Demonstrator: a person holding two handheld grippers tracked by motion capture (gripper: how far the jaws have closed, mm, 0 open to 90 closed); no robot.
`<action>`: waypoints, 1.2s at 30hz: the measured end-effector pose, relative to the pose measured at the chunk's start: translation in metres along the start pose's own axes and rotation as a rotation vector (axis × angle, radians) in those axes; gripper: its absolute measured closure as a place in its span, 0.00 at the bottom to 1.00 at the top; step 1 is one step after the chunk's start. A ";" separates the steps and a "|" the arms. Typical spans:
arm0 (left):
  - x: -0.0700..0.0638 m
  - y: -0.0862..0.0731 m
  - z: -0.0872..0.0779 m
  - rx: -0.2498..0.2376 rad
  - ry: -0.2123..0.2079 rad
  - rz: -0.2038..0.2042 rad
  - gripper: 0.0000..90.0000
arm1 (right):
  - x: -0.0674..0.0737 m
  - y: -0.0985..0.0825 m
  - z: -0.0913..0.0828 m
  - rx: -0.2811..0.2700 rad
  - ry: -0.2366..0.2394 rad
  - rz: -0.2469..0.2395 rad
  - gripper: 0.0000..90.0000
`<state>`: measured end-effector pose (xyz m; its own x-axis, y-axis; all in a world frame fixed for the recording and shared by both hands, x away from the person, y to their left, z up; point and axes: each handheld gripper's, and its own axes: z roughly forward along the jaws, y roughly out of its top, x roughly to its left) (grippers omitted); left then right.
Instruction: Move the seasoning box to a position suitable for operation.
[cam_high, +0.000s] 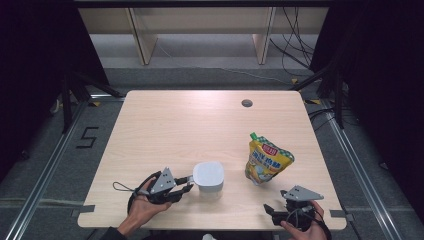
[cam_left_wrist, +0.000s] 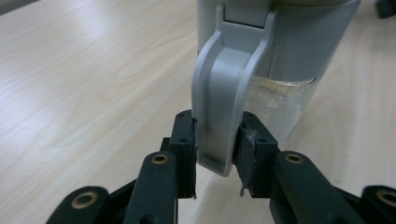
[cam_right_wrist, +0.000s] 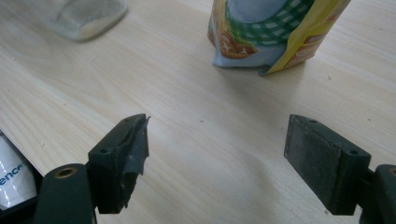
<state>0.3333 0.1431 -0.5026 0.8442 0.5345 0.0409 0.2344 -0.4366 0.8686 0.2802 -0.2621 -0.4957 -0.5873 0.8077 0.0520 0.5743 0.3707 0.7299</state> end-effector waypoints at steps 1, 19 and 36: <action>-0.004 0.000 0.001 0.004 -0.011 -0.001 0.77 | 0.000 0.000 0.000 0.000 -0.001 0.000 0.26; -0.017 0.002 -0.002 0.025 -0.039 0.015 0.77 | 0.002 -0.001 -0.003 -0.005 -0.007 0.014 0.26; -0.017 0.014 -0.031 0.049 0.012 -0.078 0.38 | 0.000 -0.001 -0.001 -0.009 -0.012 -0.023 0.25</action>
<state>0.3072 0.1507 -0.4759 0.8169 0.5764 -0.0195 0.3222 -0.4280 0.8444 0.2789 -0.2635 -0.4959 -0.5933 0.8045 0.0266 0.5553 0.3852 0.7370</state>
